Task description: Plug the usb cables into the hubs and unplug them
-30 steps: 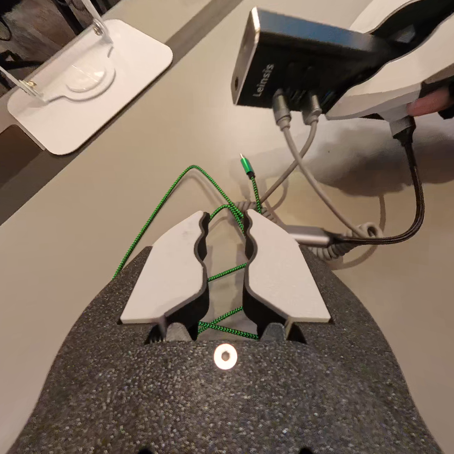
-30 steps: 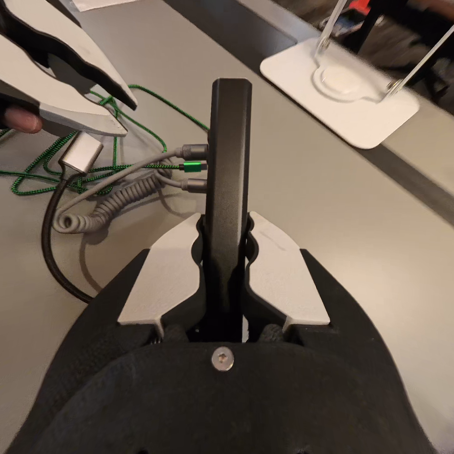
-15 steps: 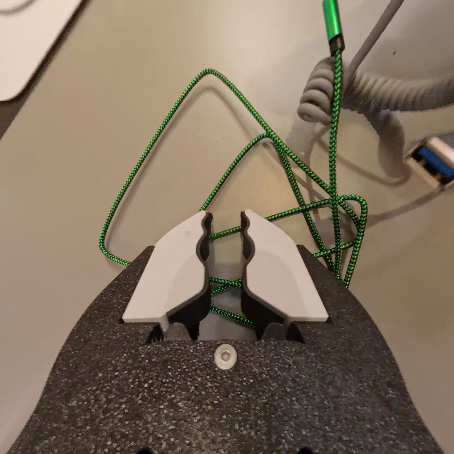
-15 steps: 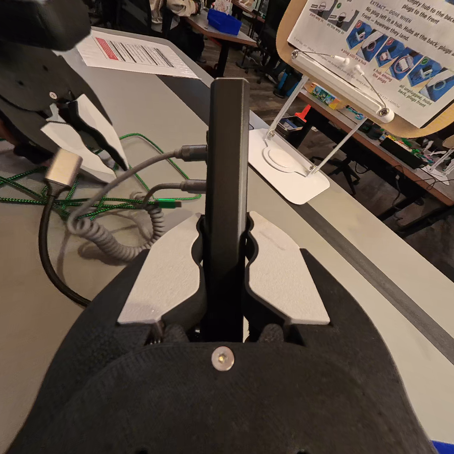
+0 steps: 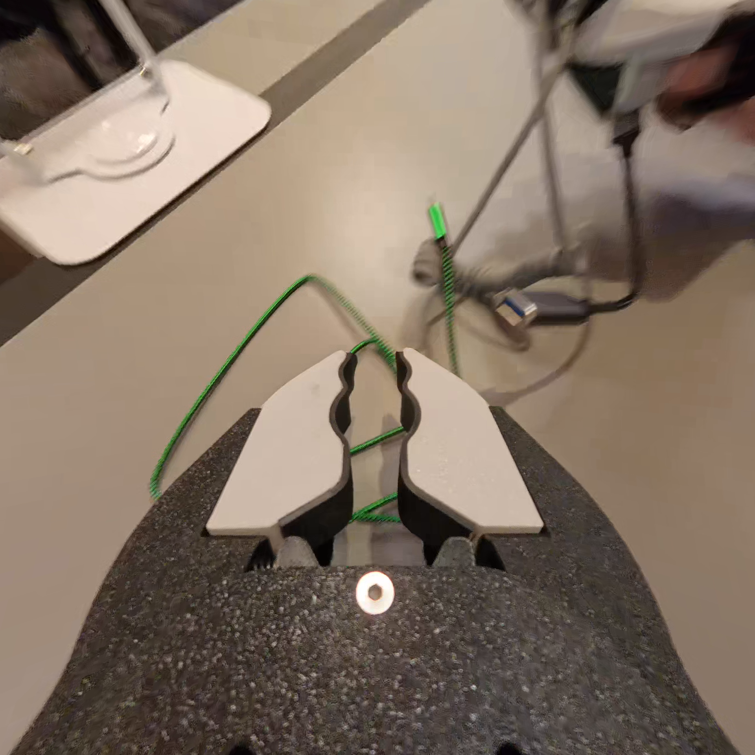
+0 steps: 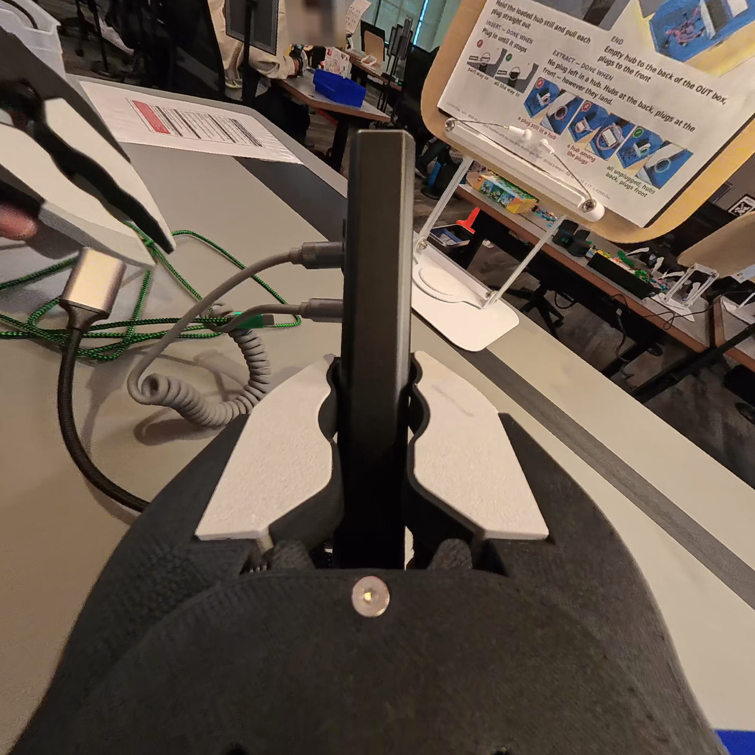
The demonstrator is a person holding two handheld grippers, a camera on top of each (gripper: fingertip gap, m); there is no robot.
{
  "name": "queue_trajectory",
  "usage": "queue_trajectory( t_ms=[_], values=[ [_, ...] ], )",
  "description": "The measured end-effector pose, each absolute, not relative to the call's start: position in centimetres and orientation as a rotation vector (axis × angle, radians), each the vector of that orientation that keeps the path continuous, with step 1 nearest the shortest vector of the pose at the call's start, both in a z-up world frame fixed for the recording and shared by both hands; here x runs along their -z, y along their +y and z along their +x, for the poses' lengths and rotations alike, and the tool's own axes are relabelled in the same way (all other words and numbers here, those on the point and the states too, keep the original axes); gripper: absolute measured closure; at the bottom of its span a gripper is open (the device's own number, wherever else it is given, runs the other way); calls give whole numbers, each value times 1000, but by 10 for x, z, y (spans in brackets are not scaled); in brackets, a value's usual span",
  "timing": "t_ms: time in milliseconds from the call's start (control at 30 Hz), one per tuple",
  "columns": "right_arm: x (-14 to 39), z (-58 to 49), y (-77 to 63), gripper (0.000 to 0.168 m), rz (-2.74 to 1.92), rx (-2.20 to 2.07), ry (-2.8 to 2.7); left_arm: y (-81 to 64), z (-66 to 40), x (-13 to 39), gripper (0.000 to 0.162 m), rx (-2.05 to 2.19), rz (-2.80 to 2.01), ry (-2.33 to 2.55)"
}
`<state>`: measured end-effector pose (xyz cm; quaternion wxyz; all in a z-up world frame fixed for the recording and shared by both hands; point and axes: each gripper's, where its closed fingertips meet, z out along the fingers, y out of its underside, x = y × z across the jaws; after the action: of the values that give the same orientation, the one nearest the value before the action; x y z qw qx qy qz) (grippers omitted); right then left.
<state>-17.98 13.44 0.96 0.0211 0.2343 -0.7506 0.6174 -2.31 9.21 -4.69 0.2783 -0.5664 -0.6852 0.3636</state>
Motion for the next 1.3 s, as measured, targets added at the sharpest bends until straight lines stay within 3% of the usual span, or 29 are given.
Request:
queue_trajectory(
  t_ms=[33,367,400,467,500,967,1167,1300],
  values=[
    [-9,-179,134,139,733,-1919,-2321,100,-30,43,142,-973,-1515,-1809],
    [-7,-170,134,139,776,-1943,-2277,120,-51,83,135,-830,-1637,-1891],
    [-7,-170,134,139,773,-1943,-2279,121,-51,88,139,-816,-1657,-1899],
    [-7,-169,134,139,768,-1951,-2283,123,-49,94,162,-800,-1714,-1900],
    [-7,-170,134,139,764,-1953,-2286,124,-47,94,162,-790,-1720,-1909],
    [-1,-175,129,139,668,-2052,-2335,148,-31,0,162,-612,-1311,-1625],
    [-2,-156,130,139,702,-2135,-2385,144,-37,15,162,-637,-1339,-1742],
    [-8,-139,135,139,748,-2247,-2380,156,-44,23,162,-420,-1212,-1641]
  ],
)
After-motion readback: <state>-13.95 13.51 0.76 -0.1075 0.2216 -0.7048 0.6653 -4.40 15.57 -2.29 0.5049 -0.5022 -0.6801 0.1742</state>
